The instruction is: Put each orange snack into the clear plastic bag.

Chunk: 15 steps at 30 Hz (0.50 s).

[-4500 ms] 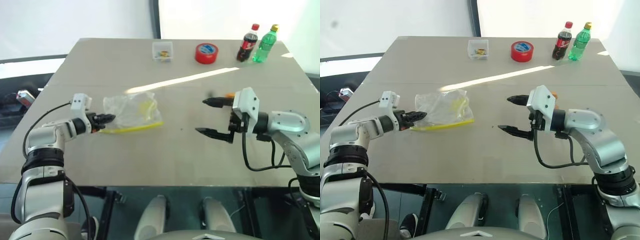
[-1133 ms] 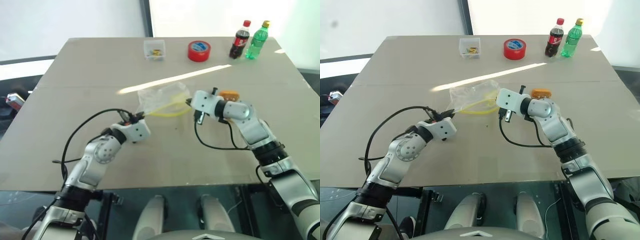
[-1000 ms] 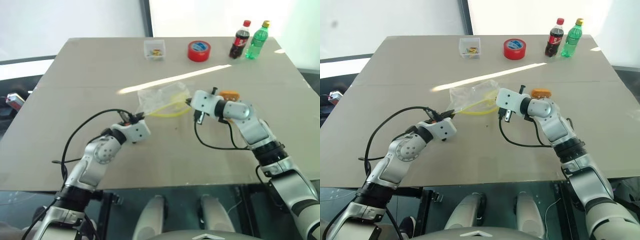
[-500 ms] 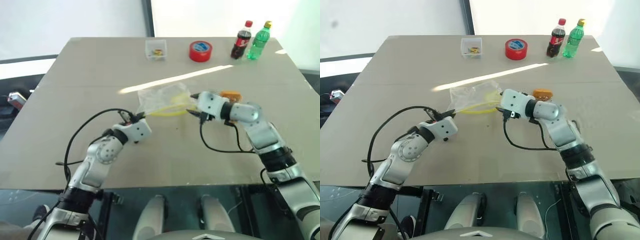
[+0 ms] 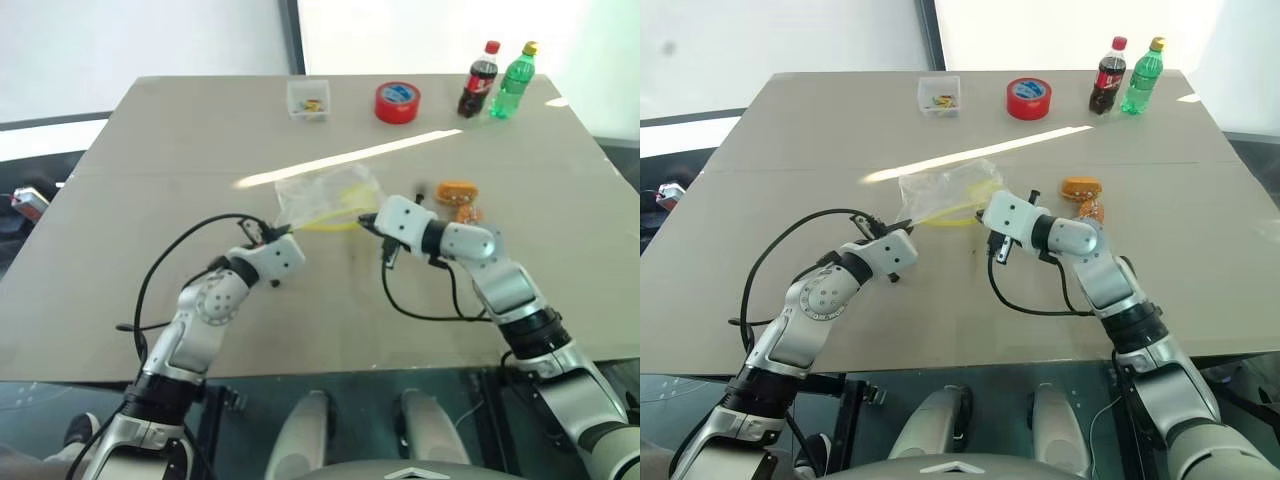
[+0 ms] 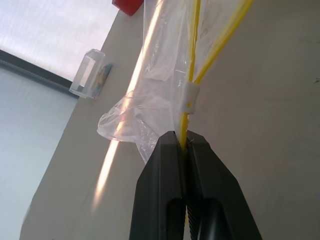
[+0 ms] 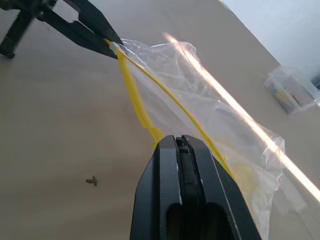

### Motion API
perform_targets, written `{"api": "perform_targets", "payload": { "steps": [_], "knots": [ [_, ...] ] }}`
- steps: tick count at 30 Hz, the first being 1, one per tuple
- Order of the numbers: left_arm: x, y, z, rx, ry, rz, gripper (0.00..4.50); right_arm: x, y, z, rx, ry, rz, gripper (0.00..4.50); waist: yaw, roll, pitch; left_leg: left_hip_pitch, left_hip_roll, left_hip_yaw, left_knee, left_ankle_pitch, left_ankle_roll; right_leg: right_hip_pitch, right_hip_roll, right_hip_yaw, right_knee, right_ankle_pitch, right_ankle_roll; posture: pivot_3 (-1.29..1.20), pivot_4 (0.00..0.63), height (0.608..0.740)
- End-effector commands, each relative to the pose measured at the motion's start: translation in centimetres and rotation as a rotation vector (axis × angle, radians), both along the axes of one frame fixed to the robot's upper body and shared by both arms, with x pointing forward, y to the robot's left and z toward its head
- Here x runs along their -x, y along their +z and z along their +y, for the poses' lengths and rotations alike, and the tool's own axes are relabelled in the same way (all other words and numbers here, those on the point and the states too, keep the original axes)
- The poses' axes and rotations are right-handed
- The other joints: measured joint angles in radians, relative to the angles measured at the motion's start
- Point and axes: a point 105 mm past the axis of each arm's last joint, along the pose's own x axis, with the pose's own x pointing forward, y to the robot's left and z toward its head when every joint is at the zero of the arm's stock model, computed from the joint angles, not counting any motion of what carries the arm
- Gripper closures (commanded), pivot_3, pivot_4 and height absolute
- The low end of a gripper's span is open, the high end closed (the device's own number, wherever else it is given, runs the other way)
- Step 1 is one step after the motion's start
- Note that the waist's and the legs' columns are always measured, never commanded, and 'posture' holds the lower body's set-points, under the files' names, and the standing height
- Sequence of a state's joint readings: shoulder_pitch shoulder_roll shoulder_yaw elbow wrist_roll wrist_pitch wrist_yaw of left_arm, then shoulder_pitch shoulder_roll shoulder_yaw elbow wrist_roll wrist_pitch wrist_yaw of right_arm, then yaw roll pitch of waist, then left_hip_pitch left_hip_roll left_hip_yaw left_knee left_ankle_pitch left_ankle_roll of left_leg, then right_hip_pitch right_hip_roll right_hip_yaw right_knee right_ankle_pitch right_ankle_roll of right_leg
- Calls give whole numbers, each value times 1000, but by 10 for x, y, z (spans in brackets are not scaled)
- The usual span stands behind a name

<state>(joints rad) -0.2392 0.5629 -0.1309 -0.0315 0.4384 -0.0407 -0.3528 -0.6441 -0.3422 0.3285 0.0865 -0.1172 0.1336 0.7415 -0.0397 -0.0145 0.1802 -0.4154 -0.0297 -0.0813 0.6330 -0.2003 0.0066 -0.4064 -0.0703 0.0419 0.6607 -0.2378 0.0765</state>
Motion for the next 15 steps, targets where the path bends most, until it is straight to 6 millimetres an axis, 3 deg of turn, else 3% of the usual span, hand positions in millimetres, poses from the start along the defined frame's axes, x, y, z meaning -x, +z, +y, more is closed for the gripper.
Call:
{"api": "perform_targets", "payload": {
  "steps": [1,8,15],
  "knots": [
    [4,15,-9,-8,-44,-54,4500,-6,11,6,-8,-3,-57,4462,0,0,0,0,0,0,0,0,0,0,0,0,0,0,0,0,150,740],
    [7,13,-18,-12,-67,-50,4500,-14,-12,17,51,22,-24,4462,0,0,0,0,0,0,0,0,0,0,0,0,0,0,0,0,150,740],
    [9,11,-23,8,-65,-37,4500,-32,-8,31,41,9,-63,4462,-3,0,0,0,0,0,0,0,0,-1,0,0,1,0,0,0,150,740]
  ]
}}
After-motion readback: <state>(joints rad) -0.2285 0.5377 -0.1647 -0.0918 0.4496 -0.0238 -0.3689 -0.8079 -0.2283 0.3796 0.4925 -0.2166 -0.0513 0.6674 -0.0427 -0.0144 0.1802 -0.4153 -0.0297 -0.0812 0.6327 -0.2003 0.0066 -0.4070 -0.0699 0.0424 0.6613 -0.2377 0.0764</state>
